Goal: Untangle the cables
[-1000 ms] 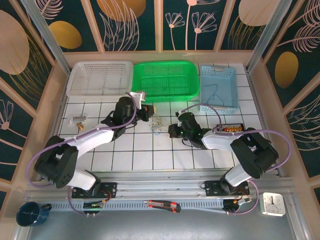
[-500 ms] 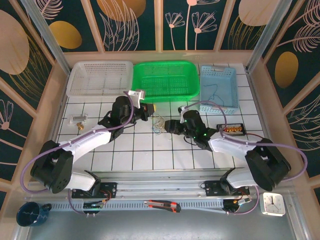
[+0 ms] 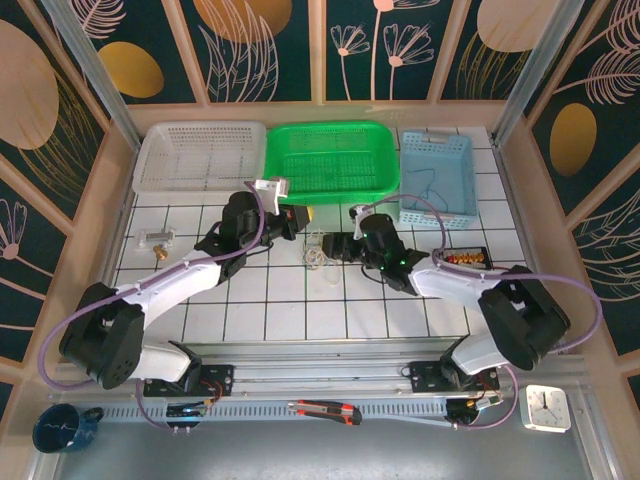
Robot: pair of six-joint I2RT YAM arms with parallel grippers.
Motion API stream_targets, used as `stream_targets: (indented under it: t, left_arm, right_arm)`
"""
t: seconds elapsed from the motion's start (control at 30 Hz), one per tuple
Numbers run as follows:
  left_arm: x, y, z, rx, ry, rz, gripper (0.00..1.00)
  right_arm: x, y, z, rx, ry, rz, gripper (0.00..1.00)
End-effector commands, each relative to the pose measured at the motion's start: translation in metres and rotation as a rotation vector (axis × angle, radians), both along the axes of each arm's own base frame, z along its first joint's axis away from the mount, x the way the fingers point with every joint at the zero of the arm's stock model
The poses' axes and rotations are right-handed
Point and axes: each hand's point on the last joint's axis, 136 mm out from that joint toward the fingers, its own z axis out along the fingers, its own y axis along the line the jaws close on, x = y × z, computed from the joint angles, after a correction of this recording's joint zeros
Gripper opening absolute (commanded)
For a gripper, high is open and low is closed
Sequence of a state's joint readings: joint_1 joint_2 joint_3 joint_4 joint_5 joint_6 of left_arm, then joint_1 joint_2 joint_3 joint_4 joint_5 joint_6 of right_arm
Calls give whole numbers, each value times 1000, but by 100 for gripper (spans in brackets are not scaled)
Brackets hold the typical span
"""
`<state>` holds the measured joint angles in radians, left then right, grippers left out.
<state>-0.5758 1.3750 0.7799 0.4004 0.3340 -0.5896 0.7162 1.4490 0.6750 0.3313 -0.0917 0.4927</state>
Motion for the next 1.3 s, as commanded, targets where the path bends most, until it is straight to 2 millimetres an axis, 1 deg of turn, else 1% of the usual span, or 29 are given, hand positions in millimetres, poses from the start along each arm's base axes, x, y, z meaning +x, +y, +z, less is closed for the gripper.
stream_targets:
  t: [0.0, 0.1, 0.23, 0.3, 0.37, 0.43, 0.5, 0.57, 0.67, 0.83, 1.1, 1.27]
  left_arm:
    - [0, -3, 33, -71, -57, -14, 0]
    - [0, -4, 38, -88, -56, -15, 0]
    - [2, -6, 48, -103, -61, -21, 0]
    - [2, -8, 57, -120, -66, -27, 0]
    - [2, -10, 74, -150, -80, -31, 0]
    - [1, -10, 95, -189, -101, -35, 0]
    - [-1, -9, 124, -239, -136, -41, 0]
    - [-5, -8, 161, -291, -180, -47, 0]
    - [-9, -5, 204, -330, -234, -51, 0]
    - [-14, 1, 259, -364, -307, -46, 0]
    - [-23, 8, 334, -370, -437, -44, 0]
    - [-31, 9, 383, -392, -506, -64, 0]
  right_arm:
    - [19, 21, 31, 62, -109, 17, 66]
    - [31, 32, 31, 78, -119, 16, 66]
    - [40, 49, 27, 106, -121, 25, 66]
    - [47, 54, 21, 111, -121, 8, 63]
    - [54, 54, 12, 113, -113, -20, 58]
    - [58, 51, 1, 111, -103, -55, 49]
    - [60, 47, -10, 105, -86, -89, 42]
    - [59, 43, -21, 103, -69, -109, 36]
    - [58, 35, -36, 93, -41, -148, 30]
    - [54, 27, -51, 90, -10, -175, 29]
    - [43, 15, -76, 72, 45, -204, 31]
    - [40, 10, -85, 72, 67, -217, 32]
